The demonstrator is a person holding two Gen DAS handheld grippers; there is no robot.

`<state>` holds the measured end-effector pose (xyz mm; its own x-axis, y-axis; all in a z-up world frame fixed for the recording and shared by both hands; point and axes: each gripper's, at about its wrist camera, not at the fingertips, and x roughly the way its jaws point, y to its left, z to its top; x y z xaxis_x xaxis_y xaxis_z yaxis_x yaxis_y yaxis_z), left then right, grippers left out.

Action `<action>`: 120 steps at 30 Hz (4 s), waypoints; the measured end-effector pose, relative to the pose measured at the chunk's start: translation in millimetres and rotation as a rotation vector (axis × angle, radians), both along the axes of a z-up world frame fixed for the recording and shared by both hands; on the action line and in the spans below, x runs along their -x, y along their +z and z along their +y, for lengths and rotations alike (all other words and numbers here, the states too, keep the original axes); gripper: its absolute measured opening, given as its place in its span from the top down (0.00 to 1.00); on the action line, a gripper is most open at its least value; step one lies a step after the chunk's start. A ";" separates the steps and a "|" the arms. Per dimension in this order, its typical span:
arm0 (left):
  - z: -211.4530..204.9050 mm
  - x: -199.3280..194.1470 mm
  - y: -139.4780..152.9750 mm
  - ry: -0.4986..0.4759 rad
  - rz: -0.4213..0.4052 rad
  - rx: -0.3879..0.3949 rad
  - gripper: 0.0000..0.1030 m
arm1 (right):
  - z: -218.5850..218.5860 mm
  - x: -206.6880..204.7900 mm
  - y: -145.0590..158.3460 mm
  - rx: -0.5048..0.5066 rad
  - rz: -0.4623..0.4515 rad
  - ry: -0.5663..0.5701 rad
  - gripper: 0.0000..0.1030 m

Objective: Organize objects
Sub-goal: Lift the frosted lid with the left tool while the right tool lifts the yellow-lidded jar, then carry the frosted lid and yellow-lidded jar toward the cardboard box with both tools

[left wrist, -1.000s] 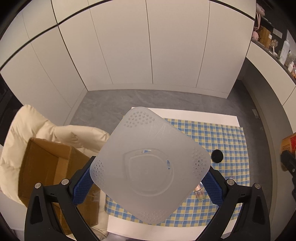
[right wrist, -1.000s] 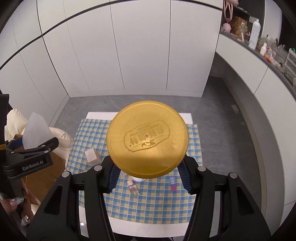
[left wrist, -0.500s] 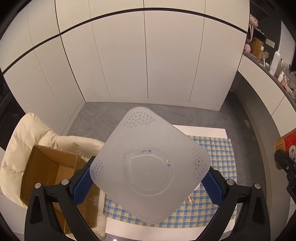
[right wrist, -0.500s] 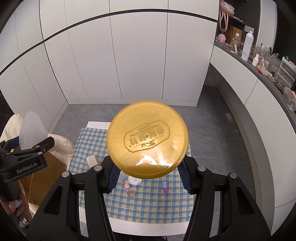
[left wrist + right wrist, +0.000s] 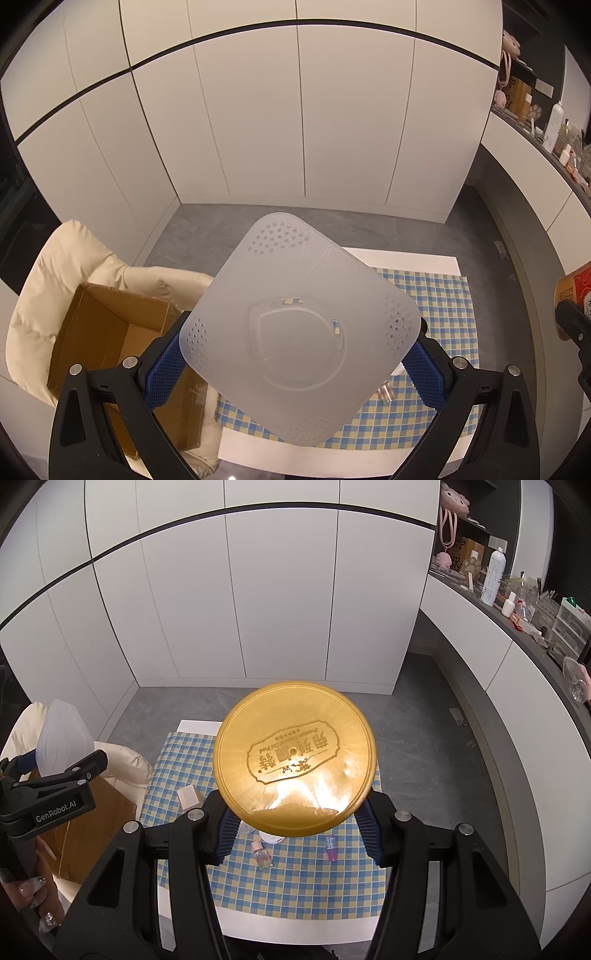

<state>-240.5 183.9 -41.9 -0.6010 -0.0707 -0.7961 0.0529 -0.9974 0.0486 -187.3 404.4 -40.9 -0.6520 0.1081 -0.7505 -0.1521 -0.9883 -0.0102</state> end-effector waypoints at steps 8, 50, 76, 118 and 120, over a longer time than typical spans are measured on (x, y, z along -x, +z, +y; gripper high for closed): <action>-10.8 -9.8 -7.7 0.013 -0.007 -0.010 0.02 | -10.1 -6.6 -0.6 -0.014 -0.006 0.007 0.45; -27.3 -203.9 -16.5 -0.062 0.045 0.027 0.01 | -69.2 -195.4 -57.7 0.043 -0.047 0.021 0.45; -61.4 -287.7 -58.0 -0.030 0.003 0.043 0.01 | -64.7 -287.8 -95.0 0.102 -0.110 0.016 0.45; -140.6 -307.7 -58.5 0.183 -0.002 0.039 0.01 | -141.3 -259.9 -106.4 0.035 -0.144 0.235 0.44; -150.0 -311.7 -58.2 0.207 -0.004 0.039 0.01 | -151.6 -256.8 -106.6 0.032 -0.143 0.263 0.45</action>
<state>71.2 33.9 -100.1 -0.5670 -0.2237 -0.7928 0.2565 -0.9625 0.0881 69.5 252.7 -147.6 -0.5423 -0.0755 -0.8368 0.1095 -0.9938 0.0187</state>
